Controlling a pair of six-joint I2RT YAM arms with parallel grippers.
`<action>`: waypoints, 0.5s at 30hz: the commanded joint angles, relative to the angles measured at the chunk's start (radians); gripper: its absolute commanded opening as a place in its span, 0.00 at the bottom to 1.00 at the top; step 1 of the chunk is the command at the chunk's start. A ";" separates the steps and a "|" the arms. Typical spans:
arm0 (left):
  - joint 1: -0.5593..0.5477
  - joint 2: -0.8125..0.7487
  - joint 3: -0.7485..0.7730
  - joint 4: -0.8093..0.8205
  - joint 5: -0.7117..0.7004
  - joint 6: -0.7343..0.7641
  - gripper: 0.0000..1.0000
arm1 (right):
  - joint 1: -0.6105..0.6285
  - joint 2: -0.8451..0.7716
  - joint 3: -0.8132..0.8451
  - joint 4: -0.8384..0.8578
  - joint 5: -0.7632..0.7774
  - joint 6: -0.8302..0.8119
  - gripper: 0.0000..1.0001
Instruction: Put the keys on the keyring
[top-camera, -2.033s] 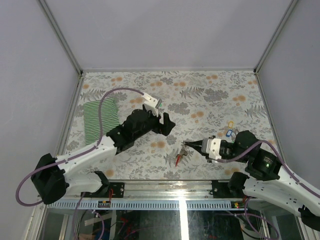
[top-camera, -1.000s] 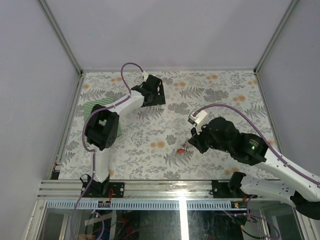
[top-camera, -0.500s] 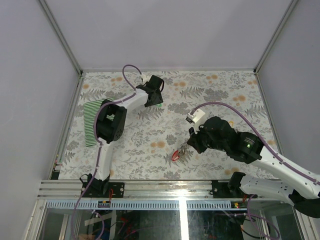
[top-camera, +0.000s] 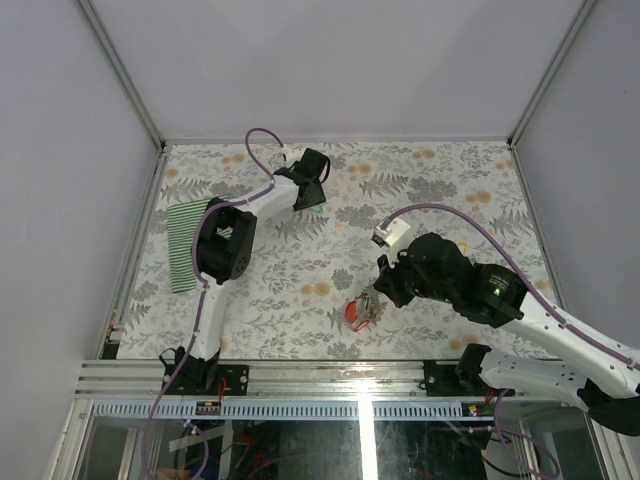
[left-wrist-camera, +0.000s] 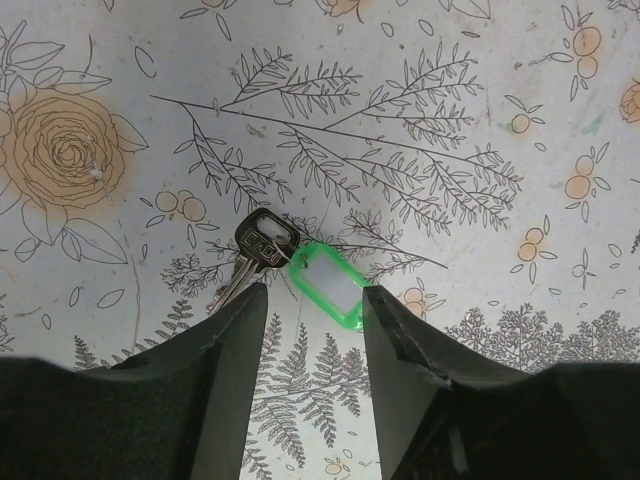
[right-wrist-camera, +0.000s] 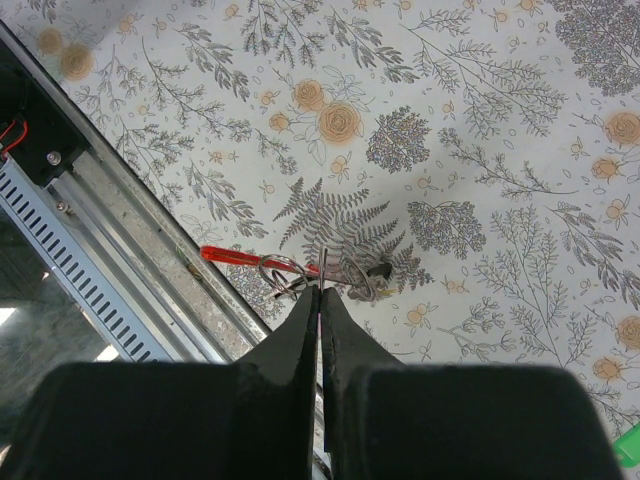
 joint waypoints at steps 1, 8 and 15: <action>0.002 0.023 0.035 0.015 -0.043 -0.019 0.43 | 0.000 -0.016 0.008 0.030 -0.014 -0.001 0.00; 0.009 0.036 0.043 0.025 -0.056 -0.019 0.40 | 0.000 -0.013 -0.003 0.032 -0.032 0.001 0.00; 0.016 0.050 0.050 0.036 -0.047 -0.019 0.37 | 0.000 0.000 0.002 0.032 -0.031 -0.006 0.00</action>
